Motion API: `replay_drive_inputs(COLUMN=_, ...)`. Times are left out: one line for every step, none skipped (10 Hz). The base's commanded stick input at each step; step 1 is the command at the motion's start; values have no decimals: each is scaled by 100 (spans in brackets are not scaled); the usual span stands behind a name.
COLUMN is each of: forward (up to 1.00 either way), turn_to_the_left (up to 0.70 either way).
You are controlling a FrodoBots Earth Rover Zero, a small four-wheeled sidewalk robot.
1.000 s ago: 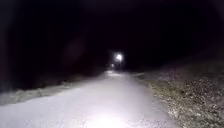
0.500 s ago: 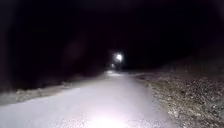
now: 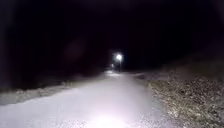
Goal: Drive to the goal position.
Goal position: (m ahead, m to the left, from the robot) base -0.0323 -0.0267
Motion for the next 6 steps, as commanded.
replay_drive_inputs(forward=0, turn_to_the_left=-13)
replay_drive_inputs(forward=0, turn_to_the_left=0)
replay_drive_inputs(forward=0, turn_to_the_left=0)
replay_drive_inputs(forward=0, turn_to_the_left=0)
replay_drive_inputs(forward=0, turn_to_the_left=0)
replay_drive_inputs(forward=0, turn_to_the_left=0)
